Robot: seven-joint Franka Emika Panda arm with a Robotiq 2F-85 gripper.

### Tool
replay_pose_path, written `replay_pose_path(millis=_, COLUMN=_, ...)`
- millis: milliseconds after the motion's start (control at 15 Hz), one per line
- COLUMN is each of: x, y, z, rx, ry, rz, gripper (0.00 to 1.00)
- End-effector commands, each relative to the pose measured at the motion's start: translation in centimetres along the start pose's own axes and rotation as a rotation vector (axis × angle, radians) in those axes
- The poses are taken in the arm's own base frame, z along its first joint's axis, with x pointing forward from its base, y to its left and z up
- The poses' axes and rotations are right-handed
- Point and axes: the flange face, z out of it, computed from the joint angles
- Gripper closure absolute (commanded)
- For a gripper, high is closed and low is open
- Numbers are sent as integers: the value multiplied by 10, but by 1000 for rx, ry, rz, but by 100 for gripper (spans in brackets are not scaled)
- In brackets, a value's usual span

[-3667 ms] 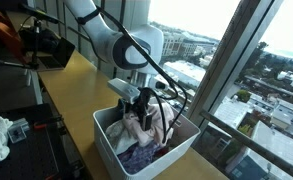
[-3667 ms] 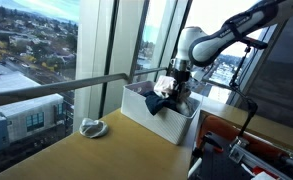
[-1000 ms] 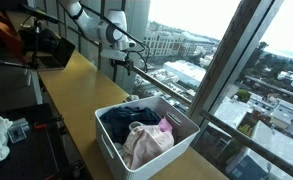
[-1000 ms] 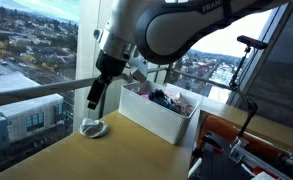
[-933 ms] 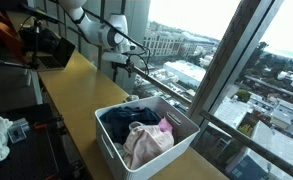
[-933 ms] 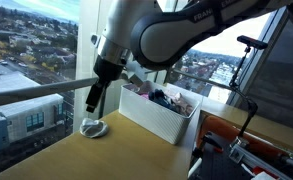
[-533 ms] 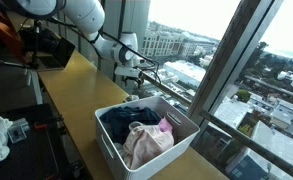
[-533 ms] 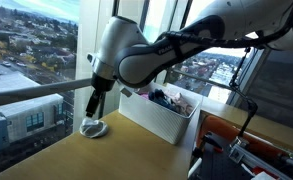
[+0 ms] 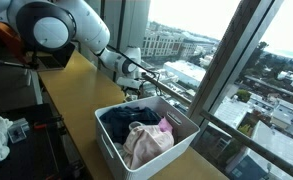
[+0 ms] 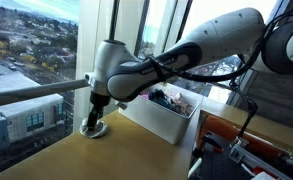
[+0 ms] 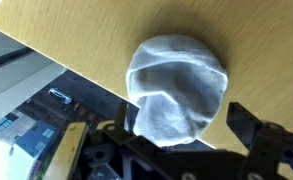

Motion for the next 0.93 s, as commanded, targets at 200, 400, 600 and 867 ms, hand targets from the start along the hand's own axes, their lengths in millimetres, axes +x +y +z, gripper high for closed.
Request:
replay_pose_path(millis=200, x=-17, y=1, z=48, rx=57, ry=-77, rz=21, gripper=44)
replay_pose_path(millis=400, x=-27, y=-2, z=34, rx=69, ry=-95, rz=36, gripper=66)
replay_pose_path(millis=600, x=-41, y=0, z=-3, rx=71, ry=-104, rz=52, gripper=88)
replay_pose_path(millis=867, x=-50, y=12, z=-71, rx=72, ry=-57, rz=98, gripper=100)
